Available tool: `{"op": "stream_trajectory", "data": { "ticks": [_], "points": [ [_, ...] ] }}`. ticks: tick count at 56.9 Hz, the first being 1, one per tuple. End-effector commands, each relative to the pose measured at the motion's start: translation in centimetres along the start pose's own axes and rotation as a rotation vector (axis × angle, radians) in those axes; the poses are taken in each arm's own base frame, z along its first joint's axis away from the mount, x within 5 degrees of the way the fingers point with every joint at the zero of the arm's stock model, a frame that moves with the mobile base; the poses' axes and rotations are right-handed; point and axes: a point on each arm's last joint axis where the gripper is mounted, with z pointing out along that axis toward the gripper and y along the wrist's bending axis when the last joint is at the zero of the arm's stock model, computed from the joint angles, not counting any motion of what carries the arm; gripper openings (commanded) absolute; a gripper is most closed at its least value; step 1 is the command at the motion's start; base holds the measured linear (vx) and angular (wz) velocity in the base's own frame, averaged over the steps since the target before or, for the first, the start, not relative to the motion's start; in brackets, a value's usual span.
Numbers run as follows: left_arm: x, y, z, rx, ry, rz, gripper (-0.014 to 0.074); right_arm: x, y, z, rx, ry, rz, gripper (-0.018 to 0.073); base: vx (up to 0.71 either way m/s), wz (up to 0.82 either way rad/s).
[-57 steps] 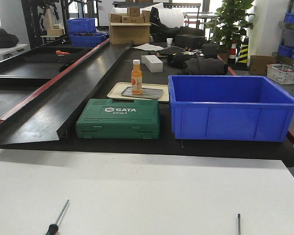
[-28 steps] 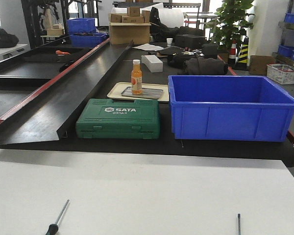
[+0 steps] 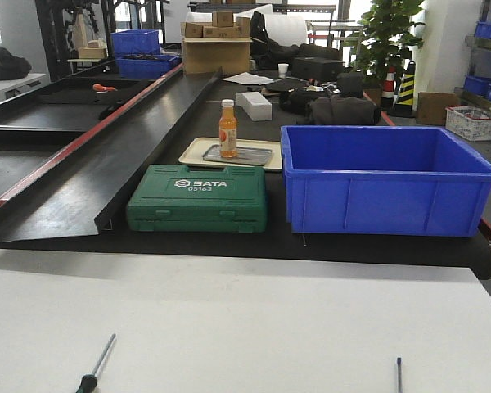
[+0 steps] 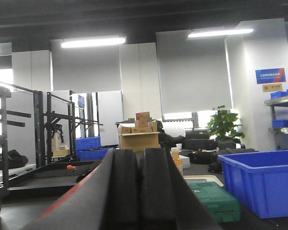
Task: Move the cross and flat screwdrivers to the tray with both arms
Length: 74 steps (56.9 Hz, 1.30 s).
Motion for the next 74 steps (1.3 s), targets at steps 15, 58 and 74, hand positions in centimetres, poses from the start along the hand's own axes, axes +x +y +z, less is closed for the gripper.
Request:
{"op": "stream_trajectory", "data": {
  "ticks": [15,58,74],
  "points": [
    [-0.4,0.0,5.6,0.028,0.301,0.043,0.0092,-1.1,0.0,4.3,0.025,0.21,-0.01,0.0057,0.0,0.0],
    [8.5,-1.1,22.4,0.091,1.232,-0.036,0.0503,6.4,-0.5,6.7,0.125,0.834,0.16,0.0595,0.0,0.0],
    [14.6,-2.4,30.2,0.206,1.452,-0.036,0.0503,6.7,-0.4,6.5,0.126,0.868,0.158,0.0592,0.0,0.0]
  ]
}}
